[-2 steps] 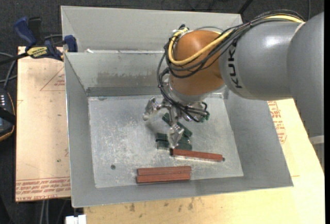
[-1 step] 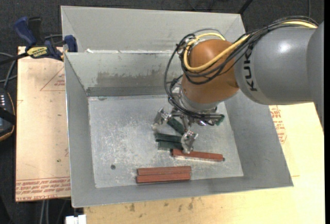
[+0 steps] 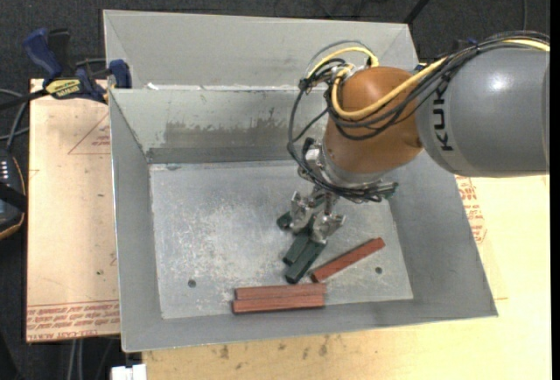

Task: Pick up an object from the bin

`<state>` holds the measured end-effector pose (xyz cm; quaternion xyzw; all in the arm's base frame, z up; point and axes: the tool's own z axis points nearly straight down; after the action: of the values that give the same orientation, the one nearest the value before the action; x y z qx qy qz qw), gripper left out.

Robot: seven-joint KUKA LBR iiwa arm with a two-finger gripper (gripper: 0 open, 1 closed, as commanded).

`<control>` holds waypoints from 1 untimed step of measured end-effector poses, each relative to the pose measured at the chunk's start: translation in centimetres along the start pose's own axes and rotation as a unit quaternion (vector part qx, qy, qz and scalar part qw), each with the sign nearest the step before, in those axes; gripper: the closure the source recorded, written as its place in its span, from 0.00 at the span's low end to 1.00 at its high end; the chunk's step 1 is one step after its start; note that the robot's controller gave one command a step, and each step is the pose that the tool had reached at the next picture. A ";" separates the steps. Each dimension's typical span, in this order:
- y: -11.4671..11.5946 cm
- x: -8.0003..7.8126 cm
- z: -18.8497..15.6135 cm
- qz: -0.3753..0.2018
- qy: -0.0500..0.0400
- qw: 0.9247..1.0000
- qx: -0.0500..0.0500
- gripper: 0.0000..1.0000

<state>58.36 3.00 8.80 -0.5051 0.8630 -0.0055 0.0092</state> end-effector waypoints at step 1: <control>0.0 0.0 0.0 0.000 0.000 1.000 0.000 1.00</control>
Offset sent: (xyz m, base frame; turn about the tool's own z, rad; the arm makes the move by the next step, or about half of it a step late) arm -0.0148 -0.0084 0.1429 0.0402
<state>58.37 3.01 8.81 -0.5052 0.8630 -0.0055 0.0095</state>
